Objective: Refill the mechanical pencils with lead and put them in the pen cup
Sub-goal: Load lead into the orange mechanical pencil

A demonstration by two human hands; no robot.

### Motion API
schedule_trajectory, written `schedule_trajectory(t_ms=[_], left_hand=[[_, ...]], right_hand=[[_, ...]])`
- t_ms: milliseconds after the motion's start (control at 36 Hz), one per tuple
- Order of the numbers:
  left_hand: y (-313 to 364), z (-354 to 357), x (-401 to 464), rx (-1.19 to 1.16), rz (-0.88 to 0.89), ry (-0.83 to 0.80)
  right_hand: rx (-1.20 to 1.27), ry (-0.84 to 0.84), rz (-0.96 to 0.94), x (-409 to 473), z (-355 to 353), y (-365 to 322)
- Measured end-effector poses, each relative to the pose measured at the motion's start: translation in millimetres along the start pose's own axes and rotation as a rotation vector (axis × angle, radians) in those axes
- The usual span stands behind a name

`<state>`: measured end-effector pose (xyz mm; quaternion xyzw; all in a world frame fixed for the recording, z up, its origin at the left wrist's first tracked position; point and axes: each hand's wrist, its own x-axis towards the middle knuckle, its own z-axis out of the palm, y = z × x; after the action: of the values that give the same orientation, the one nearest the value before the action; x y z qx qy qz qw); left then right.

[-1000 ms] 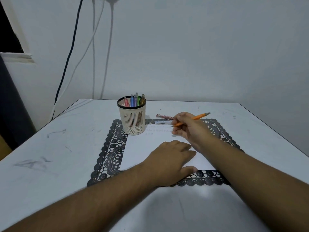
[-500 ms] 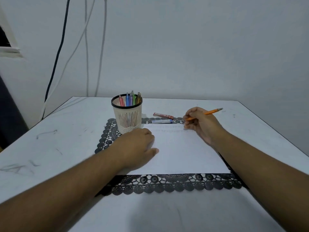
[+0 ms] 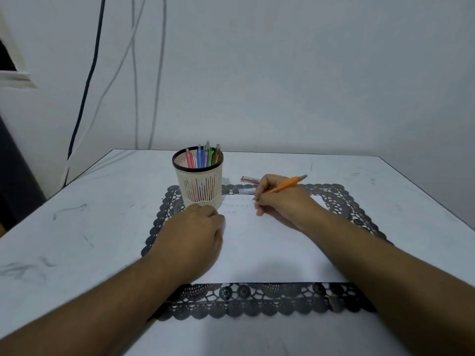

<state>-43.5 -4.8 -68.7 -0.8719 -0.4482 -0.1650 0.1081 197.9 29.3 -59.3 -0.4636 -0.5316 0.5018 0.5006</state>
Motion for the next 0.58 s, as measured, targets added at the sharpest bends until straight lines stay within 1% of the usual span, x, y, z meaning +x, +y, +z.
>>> schedule_trajectory(t_ms=[56, 111, 167, 222, 278, 333, 417, 528, 583], left_hand=[[0.1, 0.0, -0.8, -0.009, 0.020, -0.014], [0.9, -1.3, -0.5, -0.031, 0.028, -0.041], [1.1, -3.7, -0.6, -0.036, 0.034, -0.061], [1.2, -3.3, -1.0, -0.030, 0.036, -0.064], [0.7, -3.4, -2.2, -0.020, 0.032, -0.062], [3.1, -4.7, -1.8, -0.018, 0.033, -0.065], [5.3, -7.0, 0.6, -0.019, 0.037, -0.072], [4.4, -4.7, 2.3, -0.038, 0.066, -0.114], [4.9, -5.4, 2.2, -0.045, 0.066, -0.135]], right_hand=[[0.008, 0.078, -0.046, 0.1, -13.1, -13.0], [0.012, 0.201, -0.094, -1.1, -35.8, -30.9], [0.071, 0.298, -0.139, -4.2, -62.9, -46.0], [0.125, 0.377, -0.164, -10.0, -90.0, -53.0], [0.094, 0.422, -0.152, -16.7, -107.8, -49.7], [0.006, 0.405, -0.108, -25.6, -118.5, -38.1], [-0.128, 0.321, -0.039, -38.3, -118.9, -21.5], [-0.156, 0.244, 0.015, -46.9, -107.8, -13.0], [-0.192, 0.242, 0.033, -46.8, -101.2, -13.3]])
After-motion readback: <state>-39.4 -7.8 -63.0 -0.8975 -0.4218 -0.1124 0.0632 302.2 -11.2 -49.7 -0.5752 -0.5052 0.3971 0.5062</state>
